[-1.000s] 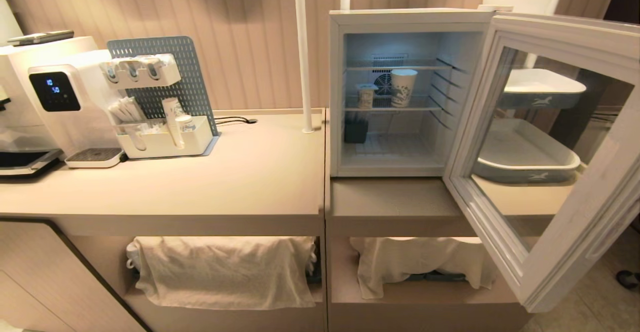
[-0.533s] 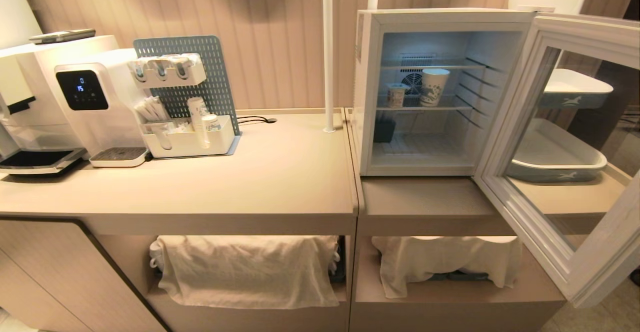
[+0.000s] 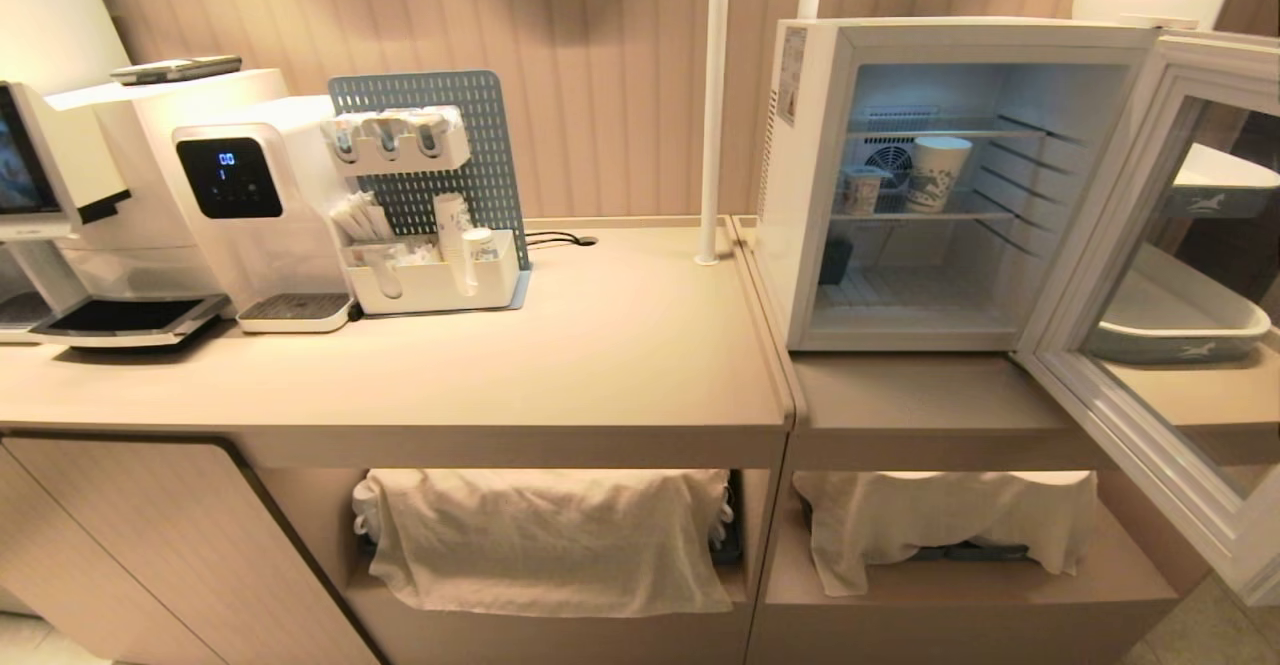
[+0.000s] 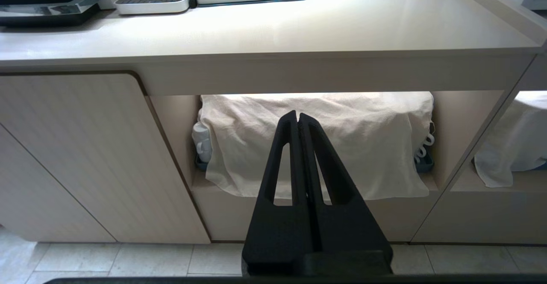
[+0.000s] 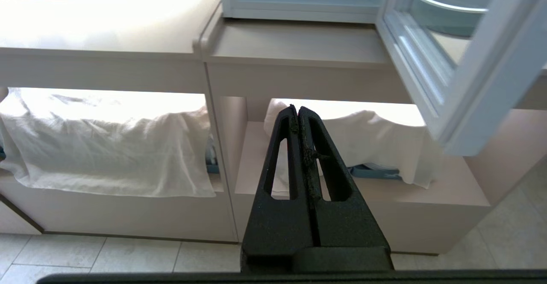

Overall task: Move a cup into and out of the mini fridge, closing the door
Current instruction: Take the yoghurt out of the freezer

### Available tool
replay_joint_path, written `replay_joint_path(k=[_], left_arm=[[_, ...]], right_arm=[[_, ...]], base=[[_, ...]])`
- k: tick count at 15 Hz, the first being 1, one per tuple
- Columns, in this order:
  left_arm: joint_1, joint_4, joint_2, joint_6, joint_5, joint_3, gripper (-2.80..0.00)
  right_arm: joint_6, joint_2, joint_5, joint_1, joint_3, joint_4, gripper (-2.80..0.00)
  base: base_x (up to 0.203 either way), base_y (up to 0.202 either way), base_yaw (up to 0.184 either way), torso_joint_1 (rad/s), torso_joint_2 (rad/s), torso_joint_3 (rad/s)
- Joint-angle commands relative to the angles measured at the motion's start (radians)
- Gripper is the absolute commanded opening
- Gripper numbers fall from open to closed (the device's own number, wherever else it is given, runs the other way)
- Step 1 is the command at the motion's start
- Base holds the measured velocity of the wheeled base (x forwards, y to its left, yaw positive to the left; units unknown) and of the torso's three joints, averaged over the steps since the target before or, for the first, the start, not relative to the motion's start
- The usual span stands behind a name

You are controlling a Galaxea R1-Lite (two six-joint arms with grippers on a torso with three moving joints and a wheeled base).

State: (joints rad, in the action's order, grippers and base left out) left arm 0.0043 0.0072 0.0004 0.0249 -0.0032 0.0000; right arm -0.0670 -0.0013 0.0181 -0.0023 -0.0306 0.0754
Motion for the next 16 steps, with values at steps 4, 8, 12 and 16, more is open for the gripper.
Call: replay_joint_path(k=[4, 8, 12, 16], left_arm=[[0.0, 0.0, 0.0, 0.004, 0.003, -0.002, -2.8], [0.0, 0.0, 0.0, 0.001, 0.003, -0.002, -2.8], [0.0, 0.0, 0.0, -0.003, 0.003, -0.002, -2.8], [0.0, 0.0, 0.0, -0.006, 0.003, -0.002, -2.8]], right_arm=[[0.0, 0.001, 0.0, 0.001, 0.0, 0.0, -2.8], [0.0, 0.001, 0.0, 0.001, 0.0, 0.0, -2.8], [0.001, 0.001, 0.0, 0.001, 0.0, 0.0, -2.8], [0.001, 0.001, 0.0, 0.001, 0.0, 0.0, -2.8]], base=[[0.0, 0.061, 0.001, 0.001, 0.0, 0.0], [0.096, 0.002, 0.002, -0.006, 0.0, 0.003], [0.194, 0.0, 0.0, 0.004, 0.0, 0.002], [0.194, 0.0, -0.001, 0.002, 0.0, 0.002]])
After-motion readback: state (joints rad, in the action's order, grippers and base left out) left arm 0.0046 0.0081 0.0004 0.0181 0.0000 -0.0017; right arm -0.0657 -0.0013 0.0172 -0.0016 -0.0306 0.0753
